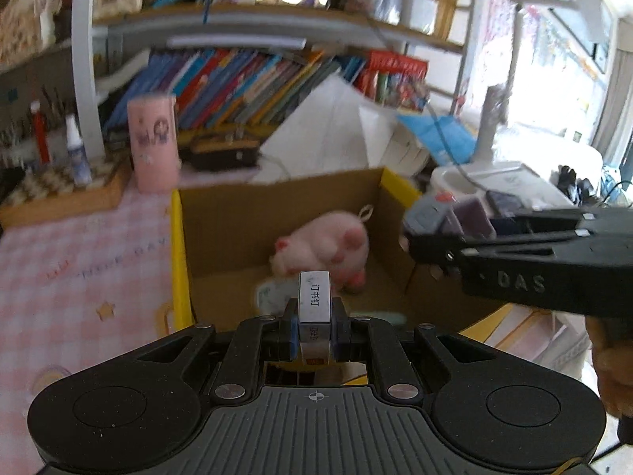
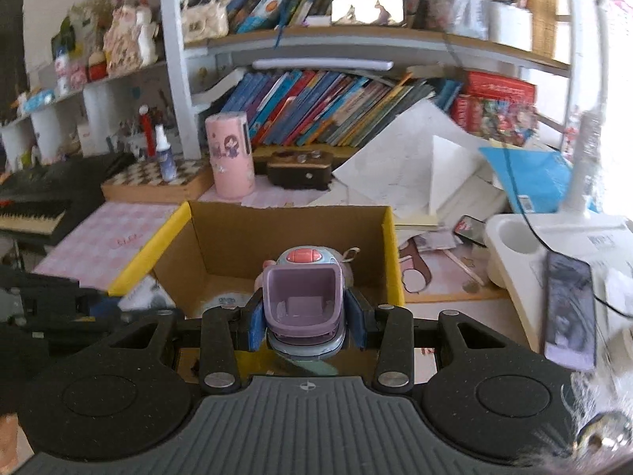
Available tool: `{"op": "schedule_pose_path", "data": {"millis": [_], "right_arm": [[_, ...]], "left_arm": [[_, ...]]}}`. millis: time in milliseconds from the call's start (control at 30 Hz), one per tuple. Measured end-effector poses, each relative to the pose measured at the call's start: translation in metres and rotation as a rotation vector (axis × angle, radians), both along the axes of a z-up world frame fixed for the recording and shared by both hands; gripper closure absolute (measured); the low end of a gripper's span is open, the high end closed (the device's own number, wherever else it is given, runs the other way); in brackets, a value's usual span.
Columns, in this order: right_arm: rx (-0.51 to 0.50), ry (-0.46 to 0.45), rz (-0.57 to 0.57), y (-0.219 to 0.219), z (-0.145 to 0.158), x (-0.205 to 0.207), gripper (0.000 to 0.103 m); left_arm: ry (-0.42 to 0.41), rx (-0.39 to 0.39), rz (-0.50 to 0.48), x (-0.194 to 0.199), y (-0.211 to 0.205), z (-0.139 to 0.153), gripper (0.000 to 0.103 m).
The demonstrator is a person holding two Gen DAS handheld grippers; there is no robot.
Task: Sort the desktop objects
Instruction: 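Open both tools over the yellow box to drop the items inside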
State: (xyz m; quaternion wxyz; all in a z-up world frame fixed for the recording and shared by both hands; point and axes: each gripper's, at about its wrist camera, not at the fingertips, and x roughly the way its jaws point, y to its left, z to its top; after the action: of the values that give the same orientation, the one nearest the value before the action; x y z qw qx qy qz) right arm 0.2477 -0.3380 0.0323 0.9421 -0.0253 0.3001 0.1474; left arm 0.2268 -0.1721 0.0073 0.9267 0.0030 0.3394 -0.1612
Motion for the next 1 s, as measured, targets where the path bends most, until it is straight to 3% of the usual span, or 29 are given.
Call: {"op": "schedule_pose_path", "data": {"millis": [233,467,600,767,900,967,1000], "right_arm": [[-0.121,0.147,0.173,0.026,-0.025,0.051,0.065],[-0.238,0.256,0.233,0.044,-0.049,0.086,0.065],[-0.291,0.26,0.257,0.052,-0.05,0.091,0.065],[-0.268,0.281,0.235,0.049,-0.051,0.095,0.063],[-0.254,0.277,0.226,0.047,-0.05,0.093,0.055],[-0.236,0.235,0.223,0.046,-0.045,0.089,0.044],[-0.216,0.212,0.214,0.044,-0.042,0.086,0.035]], "left_arm": [[0.08,0.045,0.021,0.018,-0.006,-0.017,0.09],[0.15,0.022,0.034,0.032,-0.009,-0.026,0.09],[0.148,0.05,0.028,0.034,-0.015,-0.026,0.089],[0.143,0.054,0.031,0.033,-0.018,-0.027,0.089],[0.125,0.072,0.045,0.031,-0.018,-0.026,0.084],[0.075,0.104,0.062,0.025,-0.019,-0.023,0.068],[0.046,0.117,0.063,0.02,-0.019,-0.02,0.067]]}}
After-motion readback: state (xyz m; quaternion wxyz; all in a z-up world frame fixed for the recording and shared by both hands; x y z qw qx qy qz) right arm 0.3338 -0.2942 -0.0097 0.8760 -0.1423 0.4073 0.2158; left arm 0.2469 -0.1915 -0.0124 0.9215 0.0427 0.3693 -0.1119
